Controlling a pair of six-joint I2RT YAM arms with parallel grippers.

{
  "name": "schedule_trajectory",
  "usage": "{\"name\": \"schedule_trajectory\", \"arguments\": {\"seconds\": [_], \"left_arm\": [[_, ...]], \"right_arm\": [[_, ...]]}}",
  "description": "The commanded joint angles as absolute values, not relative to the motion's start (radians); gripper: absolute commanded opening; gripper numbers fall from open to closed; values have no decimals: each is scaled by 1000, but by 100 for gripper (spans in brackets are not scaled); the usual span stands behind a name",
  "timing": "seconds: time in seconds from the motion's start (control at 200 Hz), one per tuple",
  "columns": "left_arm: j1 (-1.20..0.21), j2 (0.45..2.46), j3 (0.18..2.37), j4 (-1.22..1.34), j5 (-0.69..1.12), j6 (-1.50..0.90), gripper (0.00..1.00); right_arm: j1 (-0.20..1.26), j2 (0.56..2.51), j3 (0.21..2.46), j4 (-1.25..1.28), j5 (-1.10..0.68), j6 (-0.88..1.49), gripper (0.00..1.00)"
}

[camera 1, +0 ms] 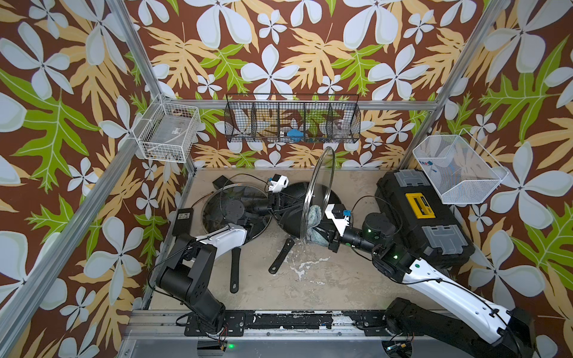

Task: Wipe the pot lid with a cloth
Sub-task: Wipe the pot lid.

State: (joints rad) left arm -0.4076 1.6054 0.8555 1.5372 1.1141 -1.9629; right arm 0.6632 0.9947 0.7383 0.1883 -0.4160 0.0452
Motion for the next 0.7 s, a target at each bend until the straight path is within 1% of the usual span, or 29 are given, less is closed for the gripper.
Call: {"name": "schedule_trajectory", "arguments": {"seconds": [0.0,0.115,0.235,0.375,0.475,0.53,0.58,0.696], "left_arm": [[-406,1590,870,1873,1066,-1962,0],[-406,1589,868,1873,1066,-1960,0],[-407,1587,864,1873,1067,-1956,0],[-407,1586,854,1872,1069,-1945,0],[-405,1581,844,1832,1063,-1902,0],[-405,1565,835,1762,1054,-1840,0],[-403,1543,831,1660,1054,-1748,0],[-403,1462,838,1292,1031,-1465,0]], "right_arm": [[599,1014,722,226,-365,90,0],[515,1061,744,262,-317,129,0],[445,1143,839,269,-305,153,0],[421,1229,1012,235,-305,140,0],[420,1231,1097,241,-389,130,0],[421,1201,1097,270,-428,143,0],[421,1161,1074,296,-426,159,0],[421,1056,1015,289,-360,164,0]]}}
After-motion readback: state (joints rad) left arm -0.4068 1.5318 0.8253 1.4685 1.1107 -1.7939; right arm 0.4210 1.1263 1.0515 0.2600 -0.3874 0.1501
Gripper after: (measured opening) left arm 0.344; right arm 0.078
